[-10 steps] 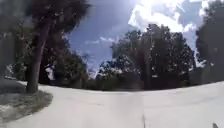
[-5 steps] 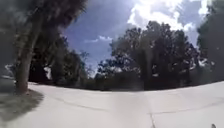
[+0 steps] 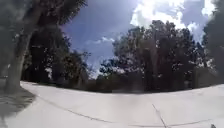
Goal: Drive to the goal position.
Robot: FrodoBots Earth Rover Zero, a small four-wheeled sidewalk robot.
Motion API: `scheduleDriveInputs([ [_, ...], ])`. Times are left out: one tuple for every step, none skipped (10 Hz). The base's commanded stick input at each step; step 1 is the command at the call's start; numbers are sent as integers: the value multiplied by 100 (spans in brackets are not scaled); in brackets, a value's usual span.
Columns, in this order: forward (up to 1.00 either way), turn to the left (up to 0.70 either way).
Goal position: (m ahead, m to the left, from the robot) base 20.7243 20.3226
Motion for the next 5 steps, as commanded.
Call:
scheduleDriveInputs([
  [85, 34],
  [85, 34],
  [85, 34],
  [85, 34],
  [85, 34],
])
